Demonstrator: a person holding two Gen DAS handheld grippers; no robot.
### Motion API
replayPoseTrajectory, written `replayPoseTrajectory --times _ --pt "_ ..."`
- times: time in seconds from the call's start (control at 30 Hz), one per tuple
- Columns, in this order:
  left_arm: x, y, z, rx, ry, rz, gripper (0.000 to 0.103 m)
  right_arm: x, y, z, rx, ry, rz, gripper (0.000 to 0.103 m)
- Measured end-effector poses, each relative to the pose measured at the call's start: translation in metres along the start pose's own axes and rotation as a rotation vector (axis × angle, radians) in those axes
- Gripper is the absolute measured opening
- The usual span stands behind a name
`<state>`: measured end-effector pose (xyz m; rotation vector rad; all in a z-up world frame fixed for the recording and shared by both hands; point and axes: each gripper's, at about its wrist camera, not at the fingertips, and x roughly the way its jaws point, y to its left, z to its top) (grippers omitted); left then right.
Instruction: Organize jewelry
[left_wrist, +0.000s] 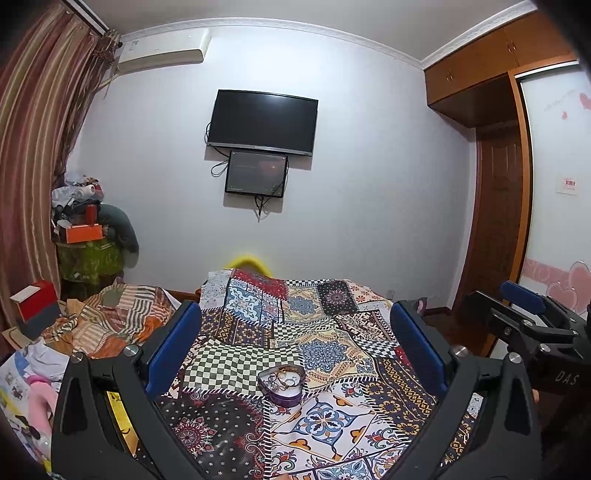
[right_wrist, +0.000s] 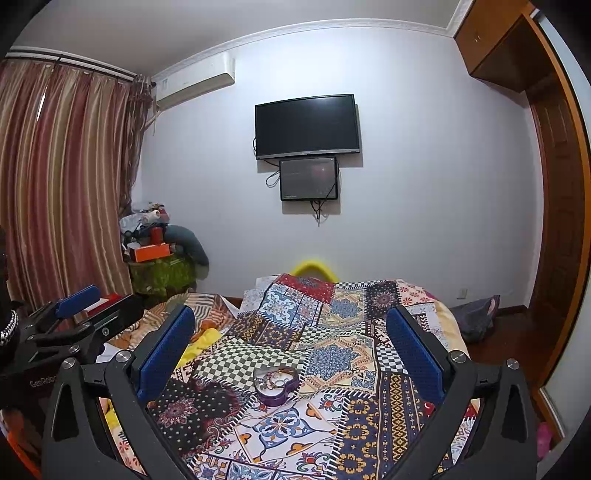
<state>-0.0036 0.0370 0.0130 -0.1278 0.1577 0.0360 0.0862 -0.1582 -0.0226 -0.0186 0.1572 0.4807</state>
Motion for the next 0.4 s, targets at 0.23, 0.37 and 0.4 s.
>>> replayPoseTrajectory --times 0.23,0.37,0.4 --pt "0.0044 -0.0003 -0.0024 0.003 0.010 0.001 0.102 0.0008 -0.0004 -0.0020 0.001 0.007 -0.002 0.103" --pt "0.0079 0.0009 -0.0047 0.002 0.020 0.000 0.102 0.0028 -0.0017 -0.0026 0.008 0.014 -0.002 0.103" --pt "0.0084 0.0016 -0.0053 0.002 0.022 0.001 0.102 0.0037 -0.0022 -0.0024 0.010 0.015 -0.002 0.103"
